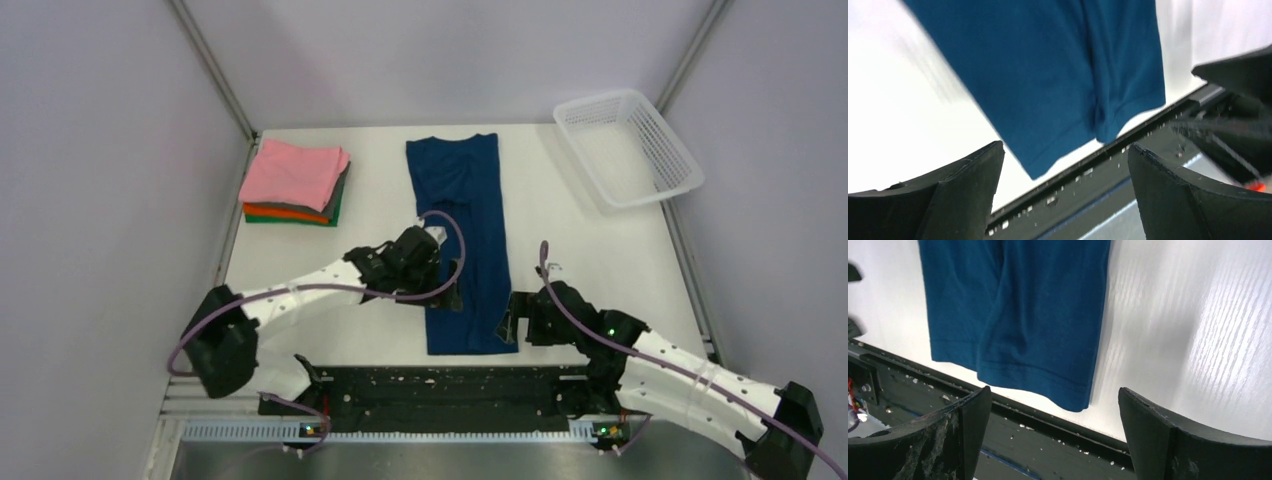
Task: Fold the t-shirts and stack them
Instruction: Rotate the tshirt 90 degrees, then grab the bottom of the folded rectangular tshirt with both arms
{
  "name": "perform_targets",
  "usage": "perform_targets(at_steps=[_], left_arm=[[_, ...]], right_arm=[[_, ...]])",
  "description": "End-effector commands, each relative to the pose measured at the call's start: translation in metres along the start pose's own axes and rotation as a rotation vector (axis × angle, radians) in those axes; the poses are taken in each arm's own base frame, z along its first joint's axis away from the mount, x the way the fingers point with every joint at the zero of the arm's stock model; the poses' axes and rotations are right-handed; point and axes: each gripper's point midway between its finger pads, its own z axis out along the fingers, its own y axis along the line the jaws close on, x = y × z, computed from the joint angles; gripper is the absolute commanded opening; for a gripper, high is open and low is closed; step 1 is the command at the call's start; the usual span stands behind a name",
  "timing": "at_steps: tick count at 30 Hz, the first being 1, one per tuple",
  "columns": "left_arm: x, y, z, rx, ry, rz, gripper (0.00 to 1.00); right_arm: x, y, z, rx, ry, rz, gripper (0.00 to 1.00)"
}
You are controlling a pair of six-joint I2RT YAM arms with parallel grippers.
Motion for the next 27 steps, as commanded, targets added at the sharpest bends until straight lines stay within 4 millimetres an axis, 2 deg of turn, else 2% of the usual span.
perform_targets(at_steps=[1,5,7,13,19,23,24,25,27], left_arm=[[0.029,0.004,-0.021,0.030,-0.048,-0.158,0.98],[0.093,0.006,-0.008,0.050,0.115,-0.196,0.96],[0.108,0.013,0.000,0.013,0.161,-0.218,0.90],[0.117,0.011,0.025,0.013,0.218,-0.257,0.68],[0.123,0.031,0.040,-0.125,0.252,-0.269,0.47],[0.124,0.043,0.042,-0.211,0.261,-0.270,0.15],[0.124,0.045,0.042,-0.227,0.262,-0.272,0.07],[0.125,0.048,0.040,-0.248,0.267,-0.276,0.01],[0.130,0.056,0.032,-0.296,0.281,-0.283,0.00]], right_arm=[[0.011,-0.001,0.005,0.002,0.045,0.026,0.94],[0.017,0.000,0.014,-0.004,0.065,0.047,0.88],[0.023,-0.001,0.018,-0.004,0.089,0.053,0.82],[0.035,-0.008,0.023,0.022,0.138,0.053,0.66],[0.036,-0.021,0.026,0.091,0.129,0.055,0.46],[0.036,-0.026,0.027,0.127,0.134,0.046,0.29],[0.036,-0.025,0.027,0.127,0.142,0.042,0.18],[0.036,-0.024,0.027,0.122,0.147,0.034,0.03],[0.038,-0.020,0.025,0.104,0.172,0.017,0.00]])
